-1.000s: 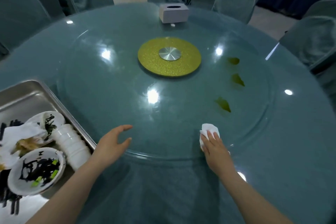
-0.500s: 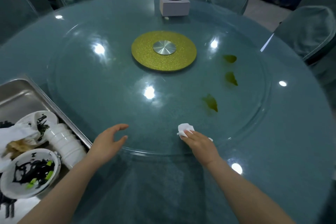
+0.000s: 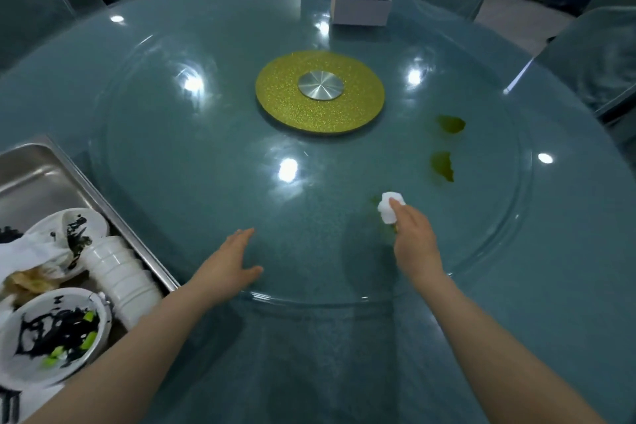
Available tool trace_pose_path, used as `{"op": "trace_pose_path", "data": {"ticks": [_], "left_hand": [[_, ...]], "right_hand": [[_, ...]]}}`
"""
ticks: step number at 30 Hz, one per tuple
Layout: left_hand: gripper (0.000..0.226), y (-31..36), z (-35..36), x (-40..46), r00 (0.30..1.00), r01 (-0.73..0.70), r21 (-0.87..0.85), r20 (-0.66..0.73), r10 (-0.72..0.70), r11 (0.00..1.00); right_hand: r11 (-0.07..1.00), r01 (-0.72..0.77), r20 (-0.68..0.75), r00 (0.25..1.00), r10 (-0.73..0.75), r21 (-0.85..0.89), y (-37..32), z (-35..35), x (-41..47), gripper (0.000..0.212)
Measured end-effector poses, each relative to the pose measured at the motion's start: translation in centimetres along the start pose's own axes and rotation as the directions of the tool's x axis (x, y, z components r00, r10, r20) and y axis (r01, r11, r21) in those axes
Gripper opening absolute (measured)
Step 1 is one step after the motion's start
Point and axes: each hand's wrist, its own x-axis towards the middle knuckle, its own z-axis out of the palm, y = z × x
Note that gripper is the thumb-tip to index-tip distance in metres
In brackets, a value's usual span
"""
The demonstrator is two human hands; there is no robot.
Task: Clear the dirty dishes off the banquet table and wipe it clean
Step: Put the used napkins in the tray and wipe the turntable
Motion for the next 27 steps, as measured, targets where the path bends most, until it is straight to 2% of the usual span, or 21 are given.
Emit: {"op": "trace_pose_path", "data": {"ticks": [2, 5, 8, 11, 13, 17, 22, 25, 27], "left_hand": [[0.104, 0.6, 1.0, 1.1, 0.992, 0.076, 0.109, 0.088, -0.086, 0.991], [0.115, 0.3, 1.7, 2.2, 0.981, 0.129, 0.322, 0.094, -0.168, 0.938], [0.116, -0.4, 1.0, 2.9, 0.98, 0.141, 0.348, 0.086, -0.182, 0.927], [0.113, -0.8, -0.6, 3.7, 0.977, 0.15, 0.351, 0.088, -0.192, 0.924], [0.112, -1.3, -1.6, 4.1, 0.975, 0.156, 0.345, 0.096, -0.2, 0.926], [0.114, -2.7, -3.1, 4.4, 0.976, 0.157, 0.36, 0.089, -0.201, 0.92], [0.124, -4.5, -4.6, 5.1, 0.976, 0.154, 0.374, 0.087, -0.199, 0.915], [0.128, -5.7, -5.3, 5.5, 0.98, 0.141, 0.386, 0.077, -0.184, 0.912], [0.129, -6.4, -5.6, 5.7, 0.982, 0.127, 0.403, 0.079, -0.172, 0.906]], "right_hand": [[0.998, -0.05, -0.018, 0.999, 0.05, -0.022, 1.0, -0.4, 1.5, 0.063], [0.989, -0.142, 0.034, 0.989, 0.144, -0.047, 1.7, -0.3, 3.1, 0.066], [0.99, -0.142, 0.108, 0.984, 0.143, -0.018, 0.9, 1.0, 4.7, 0.07], [0.99, -0.142, 0.189, 0.972, 0.138, 0.007, -1.2, 2.7, 6.1, 0.065], [0.998, -0.066, 0.247, 0.967, 0.068, -0.017, -2.6, 4.0, 6.7, 0.063], [0.986, 0.166, 0.334, 0.928, -0.163, 0.022, -4.8, 5.9, 5.8, 0.06], [0.946, 0.29, 0.355, 0.877, -0.323, 0.143, -6.1, 6.4, 1.5, 0.055], [0.912, 0.379, 0.376, 0.831, -0.409, 0.155, -5.0, 6.0, -0.4, 0.063], [0.912, 0.389, 0.363, 0.837, -0.408, 0.13, -4.1, 5.5, -0.5, 0.066]]}}
